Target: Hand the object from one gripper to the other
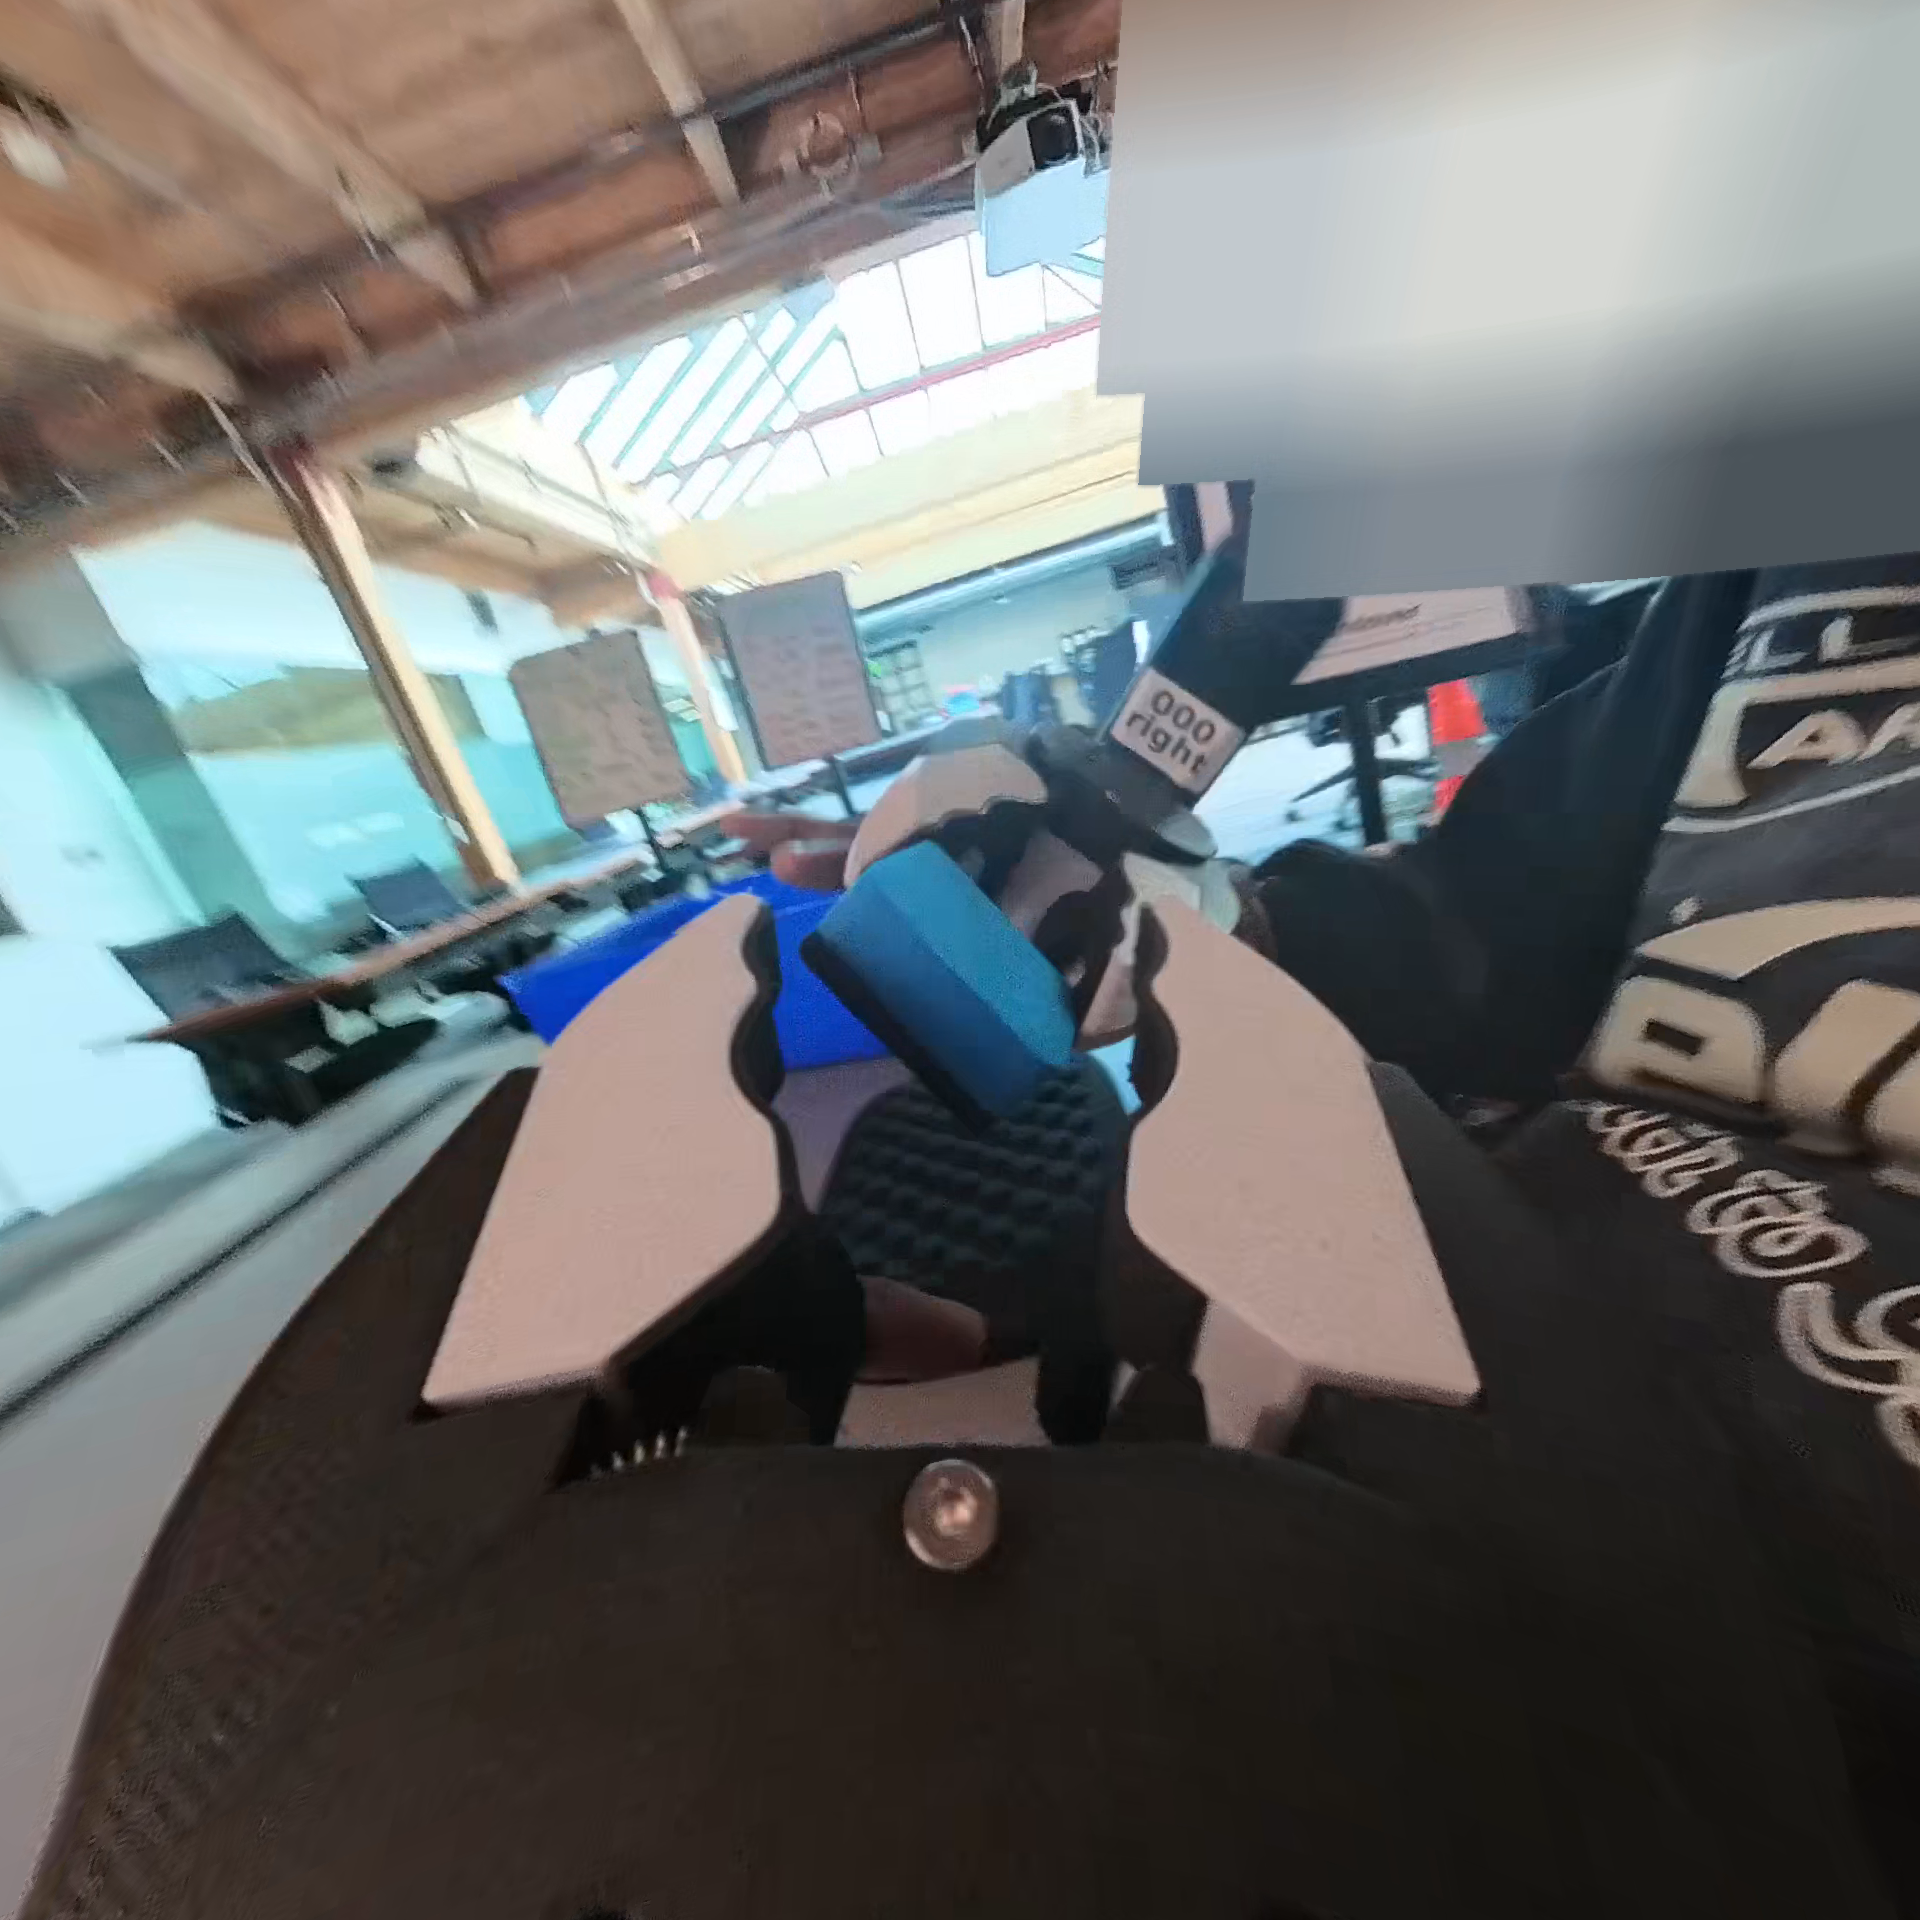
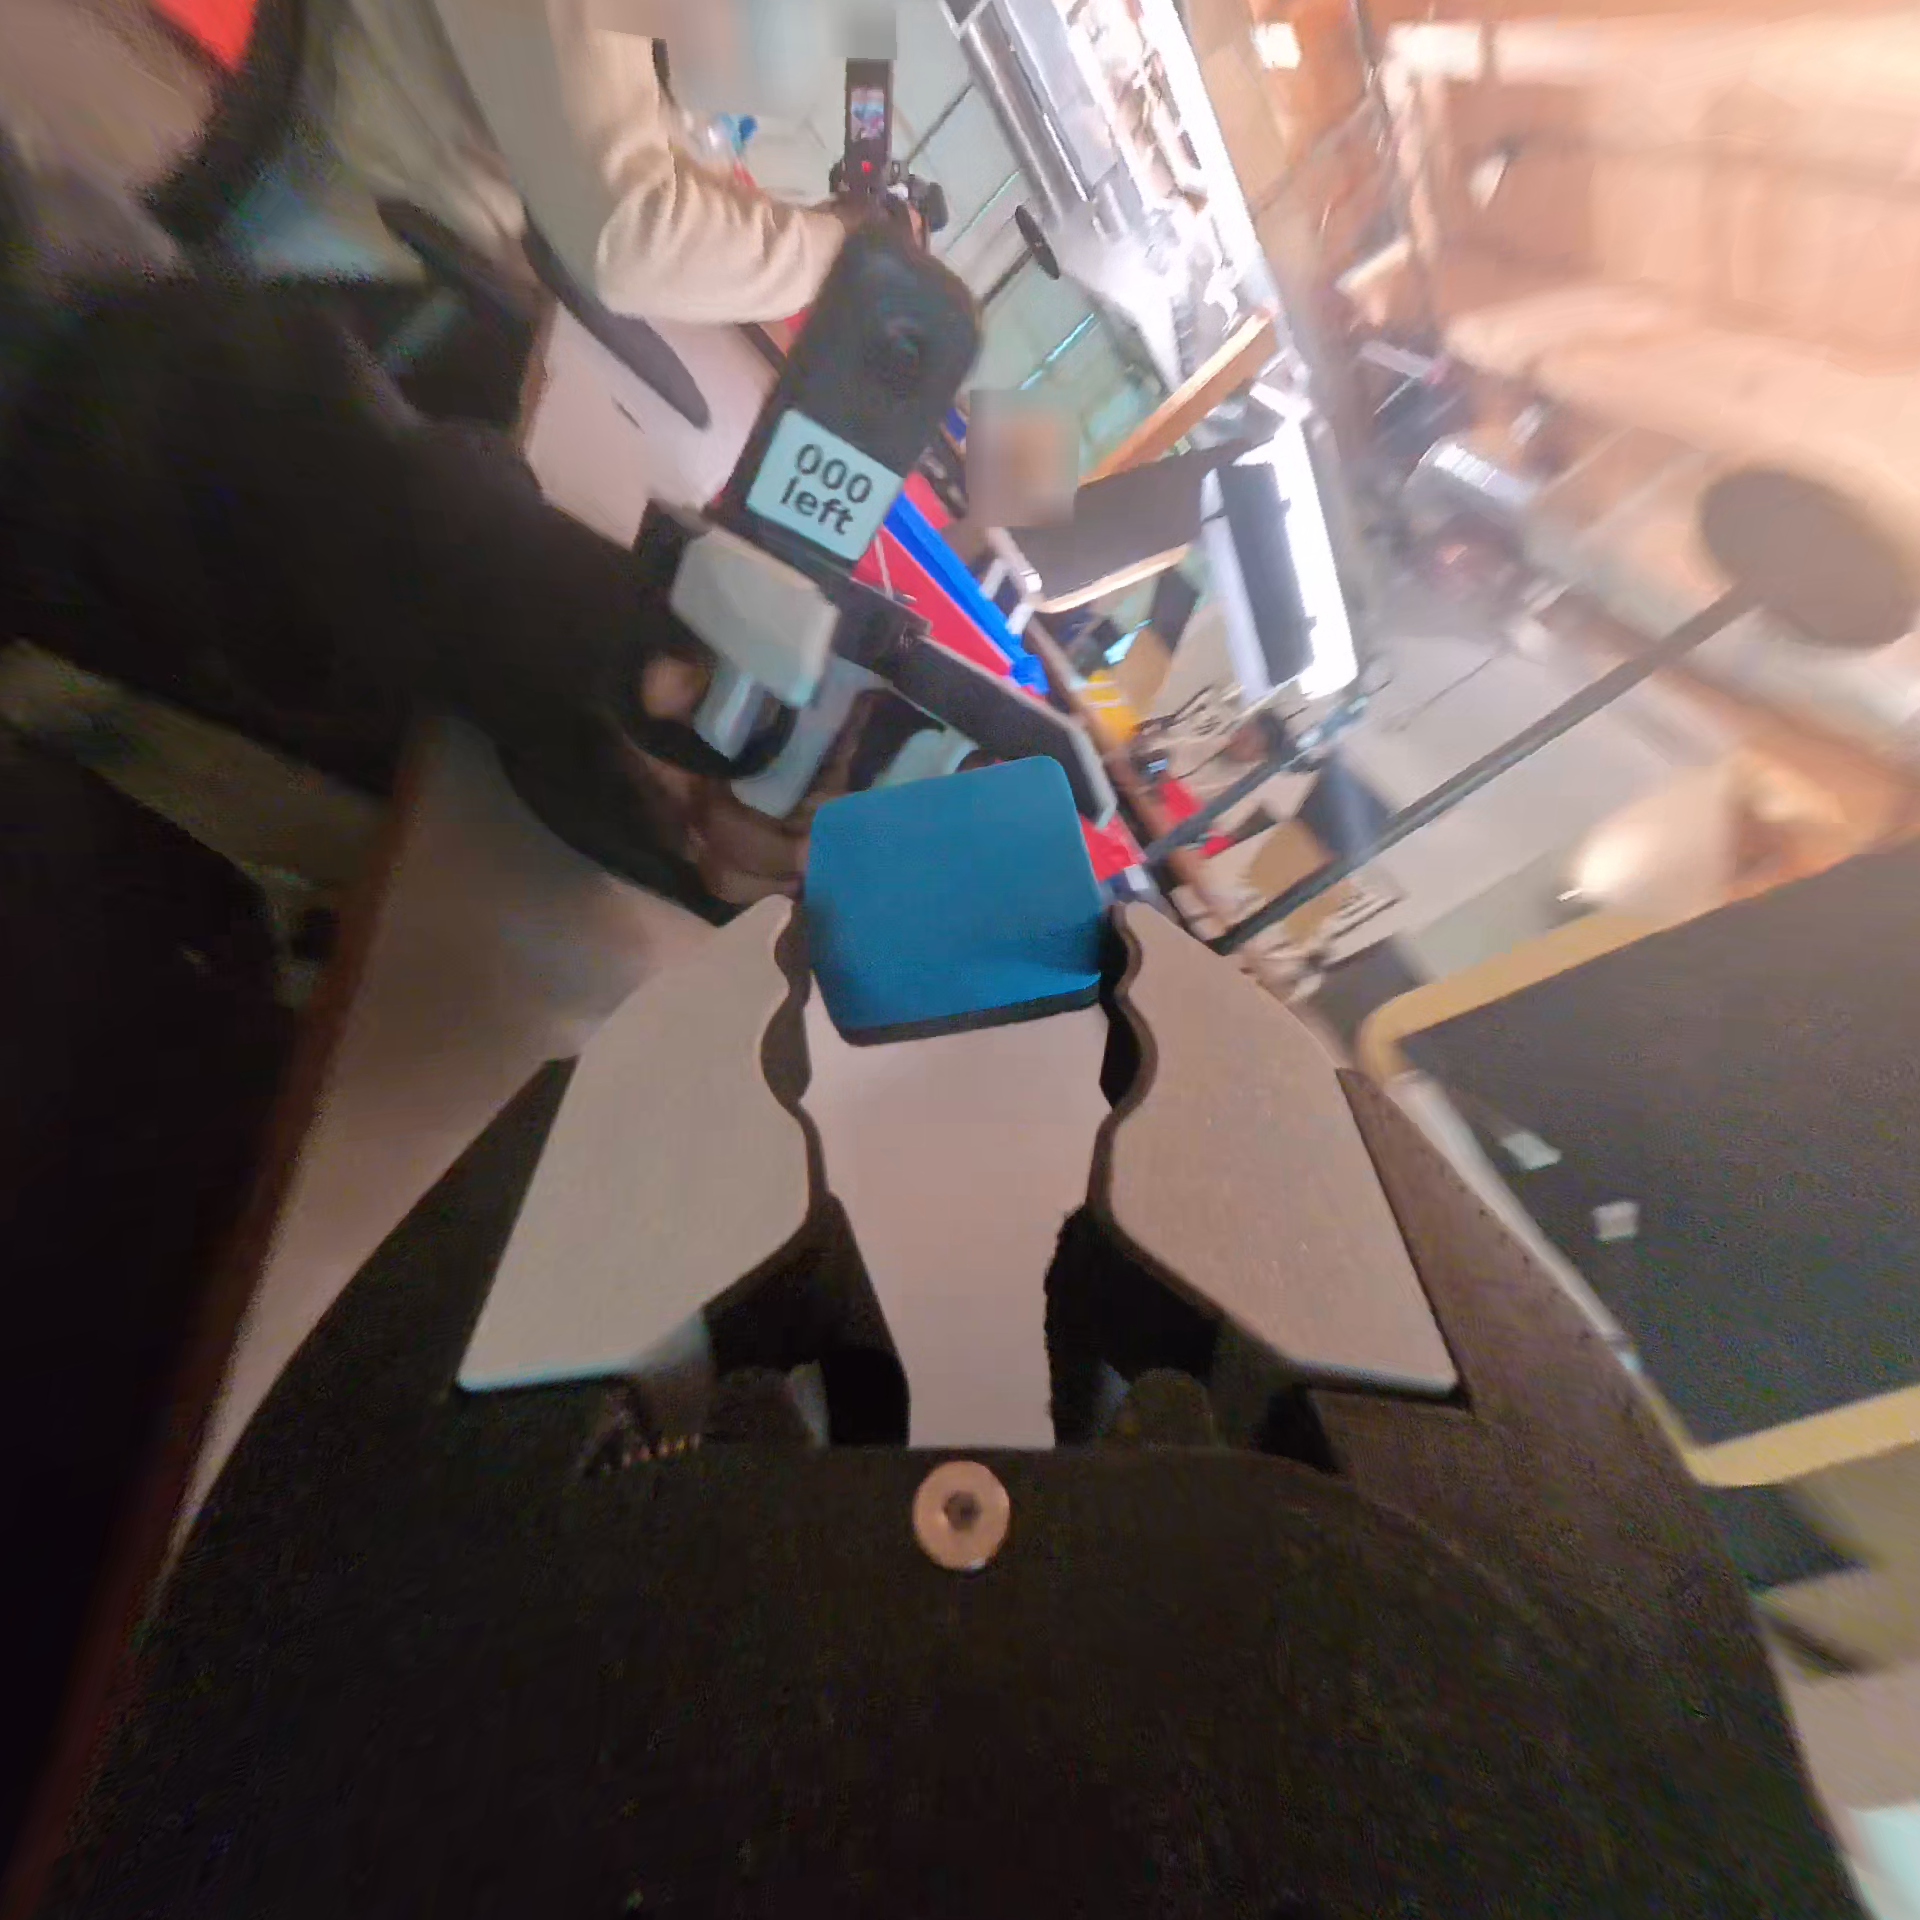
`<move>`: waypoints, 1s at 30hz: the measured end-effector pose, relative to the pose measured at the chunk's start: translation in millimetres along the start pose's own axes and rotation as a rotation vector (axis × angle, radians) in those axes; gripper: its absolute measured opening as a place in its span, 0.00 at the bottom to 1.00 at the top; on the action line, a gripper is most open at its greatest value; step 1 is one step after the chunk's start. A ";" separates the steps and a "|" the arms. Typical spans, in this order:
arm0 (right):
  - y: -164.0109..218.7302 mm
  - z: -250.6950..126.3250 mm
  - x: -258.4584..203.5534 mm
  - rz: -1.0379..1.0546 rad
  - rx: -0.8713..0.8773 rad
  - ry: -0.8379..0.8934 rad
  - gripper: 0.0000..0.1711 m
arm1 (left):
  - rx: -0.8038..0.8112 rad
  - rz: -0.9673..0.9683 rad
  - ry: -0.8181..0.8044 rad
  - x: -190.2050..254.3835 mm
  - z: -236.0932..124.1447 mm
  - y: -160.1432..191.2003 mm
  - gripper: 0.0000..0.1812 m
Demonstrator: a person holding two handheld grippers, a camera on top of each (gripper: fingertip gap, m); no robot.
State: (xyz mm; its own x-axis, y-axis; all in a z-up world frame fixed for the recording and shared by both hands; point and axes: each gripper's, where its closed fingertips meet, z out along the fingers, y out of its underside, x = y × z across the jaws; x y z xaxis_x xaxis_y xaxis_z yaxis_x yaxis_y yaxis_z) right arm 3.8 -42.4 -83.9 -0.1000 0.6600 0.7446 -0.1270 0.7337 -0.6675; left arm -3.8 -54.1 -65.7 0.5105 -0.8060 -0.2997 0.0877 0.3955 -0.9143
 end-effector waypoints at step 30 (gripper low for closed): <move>-6.4 0.3 -5.1 -0.615 -0.008 0.159 0.13 | -0.141 -0.293 0.082 2.3 -0.7 18.9 0.30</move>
State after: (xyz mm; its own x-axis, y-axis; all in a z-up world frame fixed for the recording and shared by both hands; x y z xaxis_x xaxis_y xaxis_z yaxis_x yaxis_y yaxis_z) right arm 4.8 -50.6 -83.5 0.1369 0.1327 0.9817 -0.1066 0.9872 -0.1185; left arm -1.6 -48.7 -83.9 0.4099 -0.9115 -0.0343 0.0983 0.0815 -0.9918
